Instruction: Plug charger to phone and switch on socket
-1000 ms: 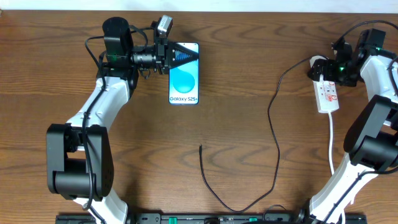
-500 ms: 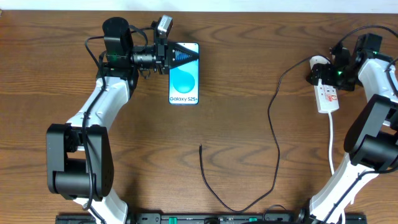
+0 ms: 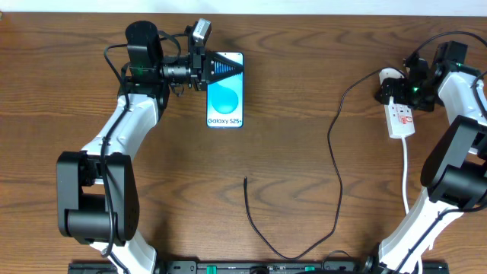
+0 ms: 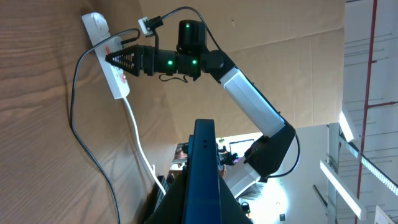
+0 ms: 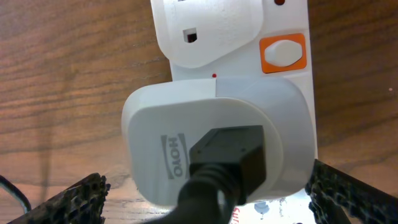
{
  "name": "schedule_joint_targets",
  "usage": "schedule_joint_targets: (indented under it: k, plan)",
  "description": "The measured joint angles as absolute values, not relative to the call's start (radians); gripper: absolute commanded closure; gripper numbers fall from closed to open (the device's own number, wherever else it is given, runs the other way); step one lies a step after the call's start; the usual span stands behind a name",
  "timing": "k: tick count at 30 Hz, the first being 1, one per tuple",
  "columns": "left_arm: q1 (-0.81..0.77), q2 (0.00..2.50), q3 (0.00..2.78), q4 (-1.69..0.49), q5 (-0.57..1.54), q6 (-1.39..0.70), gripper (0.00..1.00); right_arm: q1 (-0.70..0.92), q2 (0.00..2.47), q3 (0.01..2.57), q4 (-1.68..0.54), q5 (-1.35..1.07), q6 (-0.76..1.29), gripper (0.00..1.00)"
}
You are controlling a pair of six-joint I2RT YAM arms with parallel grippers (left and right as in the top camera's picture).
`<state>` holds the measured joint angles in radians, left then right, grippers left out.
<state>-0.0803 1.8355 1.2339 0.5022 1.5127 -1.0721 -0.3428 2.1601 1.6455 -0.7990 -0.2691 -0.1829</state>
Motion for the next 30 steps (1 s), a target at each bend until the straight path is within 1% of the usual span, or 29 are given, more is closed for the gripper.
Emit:
schedule_joint_targets:
  k: [6,15,21,24,30]
  plan:
    - [-0.080,1.835,1.234,0.502,1.513,-1.073,0.93,-0.343,2.160,1.714,-0.930,-0.266,-0.180,0.01]
    - [-0.080,1.835,1.234,0.502,1.512,-1.073,0.93,-0.343,2.160,1.929,-1.174,-0.181,-0.160,0.01]
    - [-0.080,1.835,1.234,0.502,1.513,-1.072,0.92,-0.333,2.160,1.964,-1.299,-0.183,-0.139,0.01]
    - [-0.080,1.835,1.234,0.502,1.513,-1.073,0.92,-0.309,2.160,1.964,-1.340,-0.189,-0.136,0.01]
    - [-0.080,1.835,1.234,0.503,1.512,-1.072,0.93,-0.210,2.160,1.964,-1.365,-0.193,-0.135,0.01]
